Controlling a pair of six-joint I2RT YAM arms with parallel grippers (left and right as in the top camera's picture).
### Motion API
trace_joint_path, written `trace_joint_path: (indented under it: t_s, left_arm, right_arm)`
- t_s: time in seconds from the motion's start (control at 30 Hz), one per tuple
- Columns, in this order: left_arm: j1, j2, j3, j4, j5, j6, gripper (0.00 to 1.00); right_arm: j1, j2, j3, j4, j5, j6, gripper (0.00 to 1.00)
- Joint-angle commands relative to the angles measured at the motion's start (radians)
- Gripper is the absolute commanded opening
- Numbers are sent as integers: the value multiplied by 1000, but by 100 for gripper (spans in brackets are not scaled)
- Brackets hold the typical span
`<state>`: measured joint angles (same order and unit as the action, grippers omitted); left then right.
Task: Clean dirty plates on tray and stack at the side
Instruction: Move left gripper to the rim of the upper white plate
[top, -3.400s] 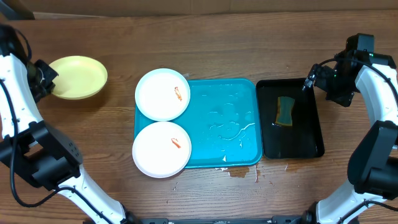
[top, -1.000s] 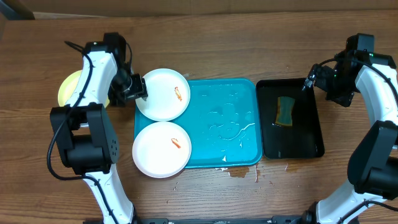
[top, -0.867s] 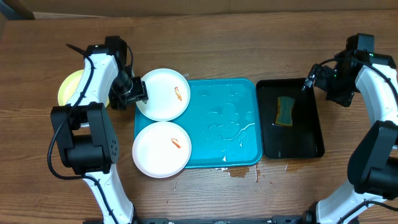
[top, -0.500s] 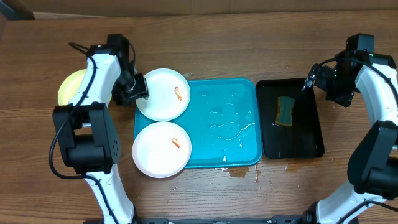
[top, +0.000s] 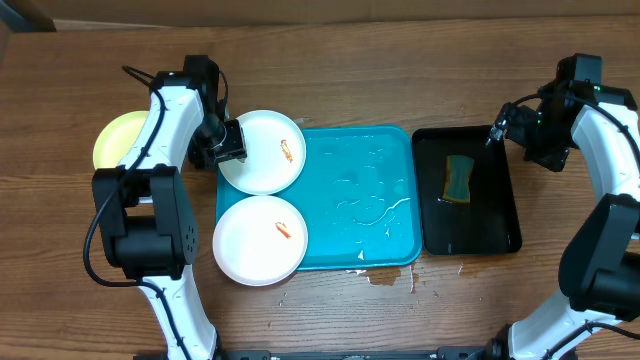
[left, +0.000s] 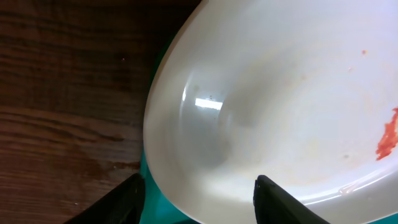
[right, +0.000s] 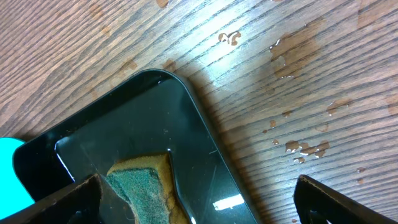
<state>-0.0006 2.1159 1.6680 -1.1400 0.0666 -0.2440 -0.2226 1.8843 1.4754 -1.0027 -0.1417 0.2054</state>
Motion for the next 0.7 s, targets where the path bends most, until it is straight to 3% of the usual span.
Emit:
trace_joint_path:
  t_s: [0.0, 0.1, 0.67]
  left_arm:
    - [0, -2, -11, 5, -52, 12, 58]
    - [0, -2, -11, 4, -104, 11, 54]
    - [-23, -3, -111, 105, -50, -14, 49]
  right_arm:
    - [-2, -8, 12, 5, -1, 1, 100]
    - [-2, -8, 12, 5, -1, 1, 100]
    - [-2, -8, 12, 5, -1, 1, 100]
